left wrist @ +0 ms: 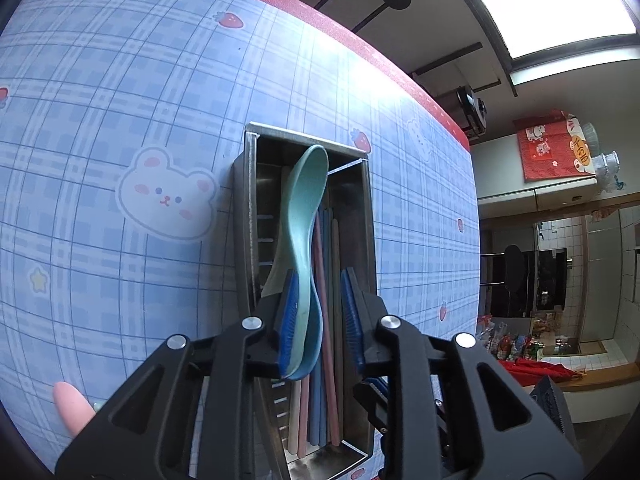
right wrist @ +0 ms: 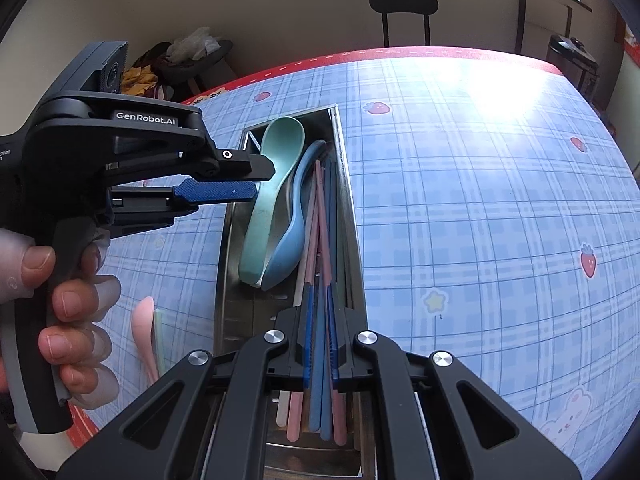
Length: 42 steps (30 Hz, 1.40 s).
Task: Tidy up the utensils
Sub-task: 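Lower the pink chopstick and mint spoon into the steel tray with both tools, then open both tools and withdraw them from the tray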
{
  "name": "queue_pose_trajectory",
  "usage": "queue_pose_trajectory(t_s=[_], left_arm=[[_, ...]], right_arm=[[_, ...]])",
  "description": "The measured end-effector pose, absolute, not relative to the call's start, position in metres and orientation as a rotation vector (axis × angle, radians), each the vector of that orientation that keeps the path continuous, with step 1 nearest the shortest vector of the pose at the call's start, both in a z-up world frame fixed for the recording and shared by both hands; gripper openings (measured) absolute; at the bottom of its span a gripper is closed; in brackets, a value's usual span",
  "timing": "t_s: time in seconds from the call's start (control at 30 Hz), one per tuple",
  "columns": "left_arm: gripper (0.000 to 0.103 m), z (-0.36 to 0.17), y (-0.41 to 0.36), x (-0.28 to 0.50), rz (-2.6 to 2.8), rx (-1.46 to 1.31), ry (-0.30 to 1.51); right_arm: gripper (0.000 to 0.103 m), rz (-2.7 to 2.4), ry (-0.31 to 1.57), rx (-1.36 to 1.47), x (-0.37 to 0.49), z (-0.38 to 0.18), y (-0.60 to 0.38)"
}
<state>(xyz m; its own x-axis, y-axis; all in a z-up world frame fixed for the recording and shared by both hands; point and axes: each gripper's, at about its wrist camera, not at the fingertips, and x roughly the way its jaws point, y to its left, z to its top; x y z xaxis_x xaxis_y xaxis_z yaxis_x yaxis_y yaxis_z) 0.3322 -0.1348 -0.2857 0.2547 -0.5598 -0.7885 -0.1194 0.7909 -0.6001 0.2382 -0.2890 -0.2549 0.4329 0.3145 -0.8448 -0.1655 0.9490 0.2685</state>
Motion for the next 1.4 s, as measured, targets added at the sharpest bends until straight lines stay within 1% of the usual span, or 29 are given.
queue_pose_trajectory(t_s=[0.03, 0.07, 0.1, 0.13, 0.17, 0.2, 0.23, 0.27, 0.3, 0.37, 0.4, 0.5, 0.63, 0.8, 0.97, 1.13, 1.4], left_arm=[[0.030, -0.281, -0.134, 0.331, -0.327, -0.625, 1.288], [0.033, -0.277, -0.131, 0.331, -0.325, -0.617, 1.278], [0.040, -0.271, -0.130, 0.330, -0.322, -0.608, 1.266], [0.048, -0.266, -0.127, 0.328, -0.317, -0.596, 1.253], [0.052, -0.261, -0.125, 0.326, -0.312, -0.584, 1.240], [0.058, -0.255, -0.122, 0.325, -0.308, -0.572, 1.226], [0.061, -0.249, -0.118, 0.323, -0.303, -0.560, 1.214], [0.061, -0.245, -0.114, 0.320, -0.296, -0.549, 1.206], [0.062, -0.241, -0.110, 0.318, -0.287, -0.539, 1.199], [0.082, -0.233, -0.099, 0.311, -0.264, -0.533, 1.182], [0.091, -0.229, -0.092, 0.306, -0.253, -0.536, 1.163], [0.093, -0.221, -0.076, 0.292, -0.233, -0.514, 1.149], [0.097, -0.213, -0.052, 0.268, -0.185, -0.477, 1.136], [0.097, -0.207, -0.024, 0.235, -0.132, -0.379, 1.108], [0.097, -0.207, 0.003, 0.198, -0.092, -0.263, 1.083], [0.097, -0.219, 0.020, 0.160, -0.079, -0.174, 1.077], [0.097, -0.255, 0.020, 0.119, -0.087, -0.149, 1.129]], right_arm=[[0.008, 0.295, 1.079, 0.149, 0.237, -0.252, -0.290], [0.012, 0.292, 1.075, 0.147, 0.235, -0.249, -0.292], [0.022, 0.285, 1.071, 0.144, 0.233, -0.246, -0.294], [0.029, 0.276, 1.067, 0.141, 0.231, -0.243, -0.295], [0.043, 0.270, 1.061, 0.139, 0.229, -0.240, -0.298], [0.050, 0.264, 1.053, 0.135, 0.226, -0.237, -0.299], [0.053, 0.260, 1.047, 0.131, 0.224, -0.233, -0.302], [0.062, 0.254, 1.042, 0.127, 0.221, -0.230, -0.303], [0.068, 0.247, 1.037, 0.124, 0.218, -0.227, -0.305], [0.083, 0.231, 1.021, 0.125, 0.212, -0.221, -0.309], [0.088, 0.227, 1.016, 0.127, 0.209, -0.218, -0.310], [0.096, 0.223, 1.008, 0.136, 0.200, -0.212, -0.312], [0.097, 0.207, 0.991, 0.131, 0.188, -0.206, -0.304], [0.097, 0.183, 0.942, 0.118, 0.162, -0.201, -0.300], [0.097, 0.177, 0.959, 0.065, 0.143, -0.210, -0.290], [0.097, 0.224, 0.995, 0.025, 0.126, -0.222, -0.272], [0.097, 0.368, 1.085, -0.047, 0.109, -0.247, -0.234]])
